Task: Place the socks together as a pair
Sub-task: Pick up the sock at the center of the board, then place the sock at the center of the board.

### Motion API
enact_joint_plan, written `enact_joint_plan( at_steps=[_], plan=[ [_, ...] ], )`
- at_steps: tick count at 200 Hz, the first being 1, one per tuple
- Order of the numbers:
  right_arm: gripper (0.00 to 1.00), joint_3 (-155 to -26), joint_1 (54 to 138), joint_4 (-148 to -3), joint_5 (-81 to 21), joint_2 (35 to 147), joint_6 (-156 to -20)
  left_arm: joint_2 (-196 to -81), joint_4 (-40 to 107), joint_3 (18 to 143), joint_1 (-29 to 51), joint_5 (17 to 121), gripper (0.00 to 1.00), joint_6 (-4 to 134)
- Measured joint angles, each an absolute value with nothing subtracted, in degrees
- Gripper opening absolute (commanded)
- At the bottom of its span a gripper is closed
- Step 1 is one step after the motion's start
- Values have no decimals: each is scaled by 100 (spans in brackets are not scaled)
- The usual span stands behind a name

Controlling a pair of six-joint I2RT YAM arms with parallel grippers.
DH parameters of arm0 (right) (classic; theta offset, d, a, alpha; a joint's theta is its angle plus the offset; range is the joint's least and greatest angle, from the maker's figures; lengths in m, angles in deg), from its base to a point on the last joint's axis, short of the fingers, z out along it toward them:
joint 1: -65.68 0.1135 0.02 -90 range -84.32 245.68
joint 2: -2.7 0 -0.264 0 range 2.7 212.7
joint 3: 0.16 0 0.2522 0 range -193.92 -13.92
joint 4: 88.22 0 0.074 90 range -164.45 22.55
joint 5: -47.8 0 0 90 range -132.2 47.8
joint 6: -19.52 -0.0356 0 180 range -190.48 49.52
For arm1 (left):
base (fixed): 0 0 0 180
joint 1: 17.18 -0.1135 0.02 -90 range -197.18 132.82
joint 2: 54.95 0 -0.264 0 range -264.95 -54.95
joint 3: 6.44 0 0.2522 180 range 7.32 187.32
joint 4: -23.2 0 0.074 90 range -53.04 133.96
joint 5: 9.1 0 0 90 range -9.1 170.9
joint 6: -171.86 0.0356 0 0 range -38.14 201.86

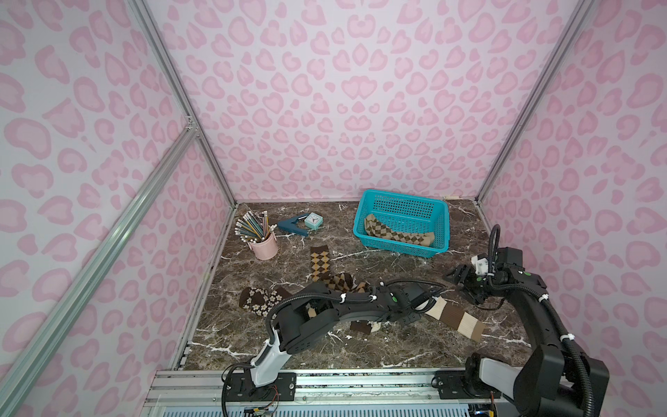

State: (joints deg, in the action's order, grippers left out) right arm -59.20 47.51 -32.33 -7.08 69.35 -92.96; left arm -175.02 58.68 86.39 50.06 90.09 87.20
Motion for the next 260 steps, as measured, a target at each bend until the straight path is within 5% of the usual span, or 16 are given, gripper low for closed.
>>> enact_joint_plan(
  at_steps=[136, 168, 220, 260],
  plan=[
    [69, -6586, 5546, -2586, -634, 6916, -8887, -15846, 7866, 8685, 3942, 4417, 4, 6117],
    [58, -6582, 6016, -2417, -369, 6645, -8885, -15225, 7297, 7903, 3472, 3615, 4, 5029],
    [29, -5900, 7977, -2562, 79, 5995, -9490, -15033, 6838, 7372, 3231, 3156, 4, 4428],
    [29, -5334, 8960, -2994, 358, 5125, -10461, -14617, 6309, 6941, 2687, 3014, 4, 3879]
  ],
)
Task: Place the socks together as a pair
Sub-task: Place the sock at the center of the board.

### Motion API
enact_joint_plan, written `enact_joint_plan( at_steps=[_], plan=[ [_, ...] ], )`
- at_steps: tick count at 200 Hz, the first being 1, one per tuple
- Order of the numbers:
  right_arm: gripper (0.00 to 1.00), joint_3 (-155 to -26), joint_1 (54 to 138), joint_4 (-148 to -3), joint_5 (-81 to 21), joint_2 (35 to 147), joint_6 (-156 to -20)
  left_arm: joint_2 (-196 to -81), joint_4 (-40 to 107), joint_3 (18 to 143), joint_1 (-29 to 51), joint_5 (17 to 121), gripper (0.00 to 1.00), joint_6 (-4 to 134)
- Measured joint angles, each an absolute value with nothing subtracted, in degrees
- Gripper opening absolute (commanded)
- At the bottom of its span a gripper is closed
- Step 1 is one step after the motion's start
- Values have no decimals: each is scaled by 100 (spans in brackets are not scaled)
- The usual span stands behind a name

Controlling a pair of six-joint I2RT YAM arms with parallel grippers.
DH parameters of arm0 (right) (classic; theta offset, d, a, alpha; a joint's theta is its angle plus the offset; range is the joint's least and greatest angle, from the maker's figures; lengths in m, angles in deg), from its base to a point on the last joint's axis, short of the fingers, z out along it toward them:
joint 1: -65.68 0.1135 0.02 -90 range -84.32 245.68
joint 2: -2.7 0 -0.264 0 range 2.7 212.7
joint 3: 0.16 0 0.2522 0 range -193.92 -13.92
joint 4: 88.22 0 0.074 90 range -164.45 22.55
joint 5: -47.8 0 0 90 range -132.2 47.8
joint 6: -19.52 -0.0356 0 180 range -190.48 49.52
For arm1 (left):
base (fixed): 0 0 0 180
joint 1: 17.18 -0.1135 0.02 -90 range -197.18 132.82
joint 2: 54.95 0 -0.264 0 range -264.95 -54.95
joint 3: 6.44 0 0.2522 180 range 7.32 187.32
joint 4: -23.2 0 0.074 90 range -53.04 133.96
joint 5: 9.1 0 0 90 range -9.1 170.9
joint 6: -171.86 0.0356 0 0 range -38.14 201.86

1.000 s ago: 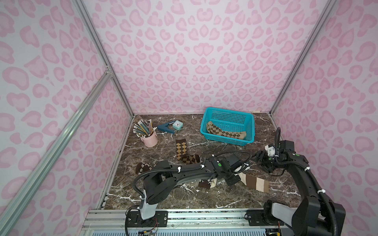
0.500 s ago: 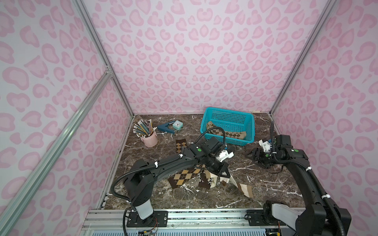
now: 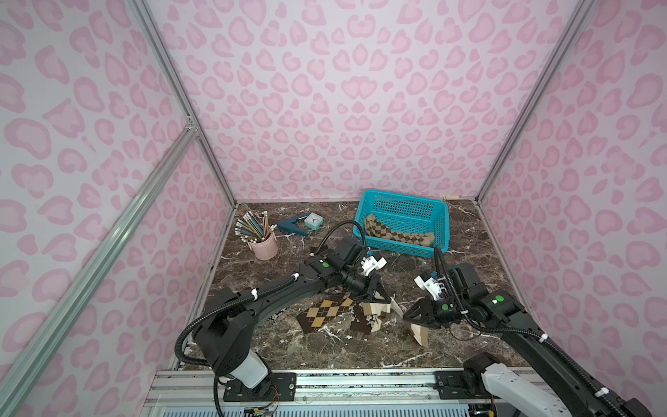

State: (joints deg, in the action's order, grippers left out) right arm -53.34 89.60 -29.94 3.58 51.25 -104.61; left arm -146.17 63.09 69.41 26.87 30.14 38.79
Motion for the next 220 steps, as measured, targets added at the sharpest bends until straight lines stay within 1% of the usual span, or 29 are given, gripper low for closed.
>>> enact_joint_plan(
  at_steps=[36, 49, 90, 113, 134, 166, 198, 220],
  plan=[
    [25, -4840, 9935, -3521, 293, 4920, -11241, -14390, 5798, 6744, 2681, 2861, 4, 3490],
    [25, -4589, 10245, -3864, 208, 5001, -11560, -14362, 5693, 6681, 2674, 2858, 4, 3398],
    [26, -4613, 10446, -4647, -463, 5751, -12137, -14095, 5643, 6523, 2670, 2867, 4, 3234],
    [26, -4798, 10309, -4948, -855, 6133, -12192, -13859, 5431, 6292, 2670, 2867, 4, 3077],
    [26, -5045, 9813, -4983, -1246, 6463, -12150, -13660, 5391, 6093, 2657, 2902, 4, 2959],
    [28, -5738, 9192, -5053, -1445, 7134, -11733, -13455, 5247, 5863, 2523, 3024, 4, 2760],
    [29, -6534, 9072, -5060, -1371, 8358, -11193, -13365, 5070, 5675, 2263, 3121, 4, 2565],
    [34, -6836, 9067, -5060, -1325, 8752, -10948, -13284, 5000, 5477, 1870, 3147, 4, 2530]
  ],
)
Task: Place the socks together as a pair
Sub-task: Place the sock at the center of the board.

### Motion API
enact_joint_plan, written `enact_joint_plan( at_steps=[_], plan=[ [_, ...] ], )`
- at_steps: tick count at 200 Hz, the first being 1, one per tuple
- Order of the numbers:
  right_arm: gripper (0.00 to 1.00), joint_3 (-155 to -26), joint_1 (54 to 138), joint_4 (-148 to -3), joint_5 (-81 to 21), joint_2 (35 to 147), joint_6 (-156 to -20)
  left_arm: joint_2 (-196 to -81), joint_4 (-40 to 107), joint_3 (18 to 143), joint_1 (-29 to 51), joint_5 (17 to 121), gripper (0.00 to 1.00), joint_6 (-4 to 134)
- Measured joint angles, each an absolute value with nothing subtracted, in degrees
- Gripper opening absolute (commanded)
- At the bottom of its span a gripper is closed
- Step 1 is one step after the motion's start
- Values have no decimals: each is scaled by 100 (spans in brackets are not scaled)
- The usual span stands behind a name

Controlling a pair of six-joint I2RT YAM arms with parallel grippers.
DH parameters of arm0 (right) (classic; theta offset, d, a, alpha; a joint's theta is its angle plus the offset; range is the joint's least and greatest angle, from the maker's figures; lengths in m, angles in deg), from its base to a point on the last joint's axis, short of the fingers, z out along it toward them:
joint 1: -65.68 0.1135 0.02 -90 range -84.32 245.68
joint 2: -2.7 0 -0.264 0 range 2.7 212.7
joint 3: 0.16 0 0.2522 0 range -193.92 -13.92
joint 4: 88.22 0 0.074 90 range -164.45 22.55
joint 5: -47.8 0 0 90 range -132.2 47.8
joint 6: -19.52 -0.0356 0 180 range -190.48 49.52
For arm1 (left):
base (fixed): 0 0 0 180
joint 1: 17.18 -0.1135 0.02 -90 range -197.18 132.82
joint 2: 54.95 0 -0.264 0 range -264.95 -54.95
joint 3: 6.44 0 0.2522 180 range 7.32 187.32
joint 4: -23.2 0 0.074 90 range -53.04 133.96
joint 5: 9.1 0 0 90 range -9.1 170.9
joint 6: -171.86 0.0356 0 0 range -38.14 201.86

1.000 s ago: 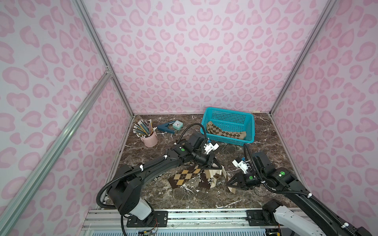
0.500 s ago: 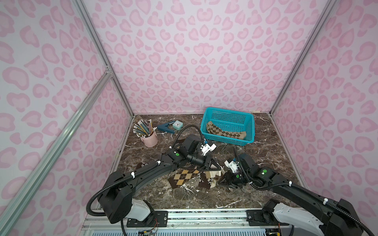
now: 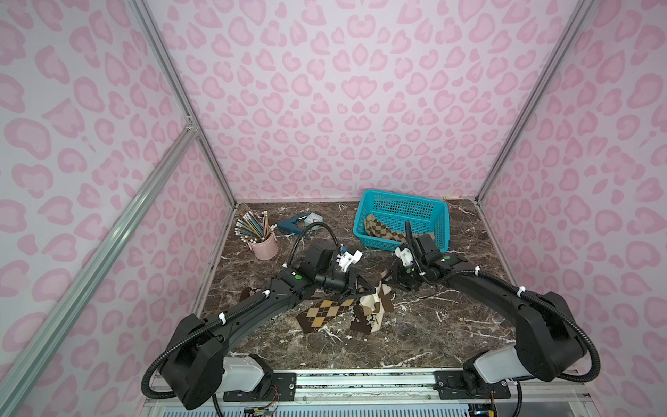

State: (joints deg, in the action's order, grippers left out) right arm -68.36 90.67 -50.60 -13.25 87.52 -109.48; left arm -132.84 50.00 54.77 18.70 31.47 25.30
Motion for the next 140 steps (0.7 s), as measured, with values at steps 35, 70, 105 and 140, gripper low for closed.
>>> enact_joint_plan(
  at_steps=[35, 70, 105, 140],
  plan=[
    [46, -6842, 9004, -4946, -1325, 8620, -10634, -13424, 4965, 5199, 1076, 3125, 4, 2692],
    [55, -6486, 8840, -4806, -1403, 8588, -10365, -13887, 5315, 5225, 698, 3077, 4, 3403],
    [56, -6357, 8820, -4981, -1757, 8870, -10308, -14040, 5625, 5341, 565, 3090, 4, 3851],
    [53, -6215, 8753, -5302, -2050, 9023, -10411, -14104, 5759, 5470, 563, 3118, 3, 4069]
  ],
)
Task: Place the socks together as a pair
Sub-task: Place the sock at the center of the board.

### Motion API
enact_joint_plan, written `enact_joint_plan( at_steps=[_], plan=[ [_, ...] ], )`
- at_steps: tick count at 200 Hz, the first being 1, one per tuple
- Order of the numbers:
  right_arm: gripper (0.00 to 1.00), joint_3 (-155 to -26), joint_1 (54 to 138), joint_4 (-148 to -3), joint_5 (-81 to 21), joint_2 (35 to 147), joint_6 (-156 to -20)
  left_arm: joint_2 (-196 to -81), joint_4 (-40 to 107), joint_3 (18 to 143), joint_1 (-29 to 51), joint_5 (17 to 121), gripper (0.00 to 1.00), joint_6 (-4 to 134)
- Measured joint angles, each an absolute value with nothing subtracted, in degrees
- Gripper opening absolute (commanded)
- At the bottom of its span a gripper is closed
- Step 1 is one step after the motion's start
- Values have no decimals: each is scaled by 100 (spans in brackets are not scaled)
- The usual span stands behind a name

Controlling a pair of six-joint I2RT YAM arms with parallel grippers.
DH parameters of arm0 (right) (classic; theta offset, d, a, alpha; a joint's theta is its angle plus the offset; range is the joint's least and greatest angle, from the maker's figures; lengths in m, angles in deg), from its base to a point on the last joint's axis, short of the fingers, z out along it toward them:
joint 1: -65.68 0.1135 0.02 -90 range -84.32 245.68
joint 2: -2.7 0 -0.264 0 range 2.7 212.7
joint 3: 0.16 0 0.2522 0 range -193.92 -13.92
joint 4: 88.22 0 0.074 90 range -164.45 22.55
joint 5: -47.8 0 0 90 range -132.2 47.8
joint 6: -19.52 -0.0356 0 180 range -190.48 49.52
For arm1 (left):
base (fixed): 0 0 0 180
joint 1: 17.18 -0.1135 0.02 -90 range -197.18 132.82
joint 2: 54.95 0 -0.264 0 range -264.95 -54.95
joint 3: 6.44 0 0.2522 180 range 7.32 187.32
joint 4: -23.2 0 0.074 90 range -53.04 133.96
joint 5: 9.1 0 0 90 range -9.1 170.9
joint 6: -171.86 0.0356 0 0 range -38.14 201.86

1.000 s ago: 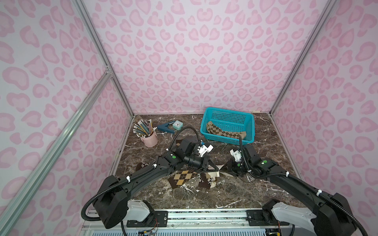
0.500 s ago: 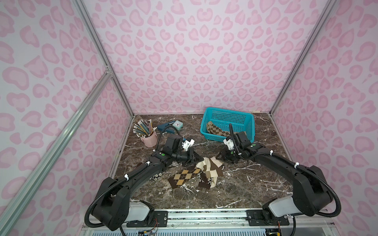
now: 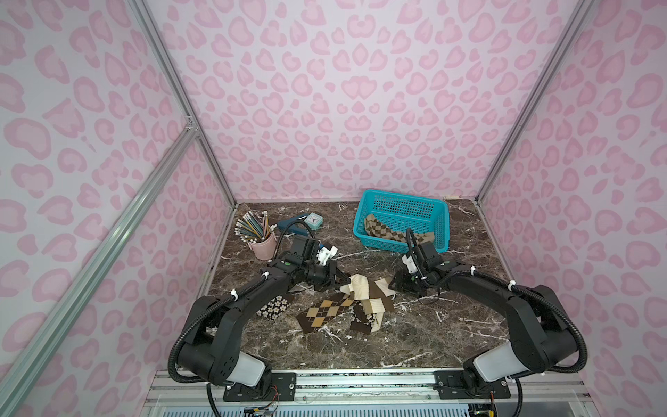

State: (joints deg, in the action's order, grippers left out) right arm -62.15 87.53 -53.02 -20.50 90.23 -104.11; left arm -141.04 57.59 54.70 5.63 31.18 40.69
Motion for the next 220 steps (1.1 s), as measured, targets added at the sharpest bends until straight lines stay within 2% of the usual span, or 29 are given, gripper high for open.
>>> enact_joint_plan(
  at_steps=[23, 41, 54, 70, 90, 127, 163, 189, 220],
  plan=[
    [51, -6173, 8761, -5497, -2164, 9200, -10413, -14112, 5846, 5470, 558, 3147, 3, 4126],
    [42, -6108, 8761, -5635, -2260, 9298, -10465, -14112, 5866, 5470, 558, 3169, 3, 4150],
    [33, -6071, 8763, -5742, -2302, 9381, -10546, -14117, 5890, 5470, 558, 3191, 3, 4181],
    [16, -6005, 8781, -5879, -2332, 9442, -10564, -14126, 5905, 5470, 558, 3212, 3, 4203],
    [0, -5830, 8803, -6105, -2363, 9390, -10669, -14128, 5988, 5494, 565, 3250, 3, 4262],
    [0, -5574, 8763, -6070, -2551, 8664, -10835, -14126, 6172, 5743, 683, 3317, 3, 4325],
    [0, -5592, 8490, -5294, -2800, 7390, -10867, -14198, 6100, 6355, 1365, 3405, 3, 4176],
    [0, -5594, 7769, -4378, -3244, 6367, -10876, -14709, 5593, 6707, 1942, 3407, 3, 3717],
    [0, -5588, 6252, -3536, -3580, 5901, -10439, -15826, 5070, 7431, 2392, 3427, 3, 3352]
  ],
)
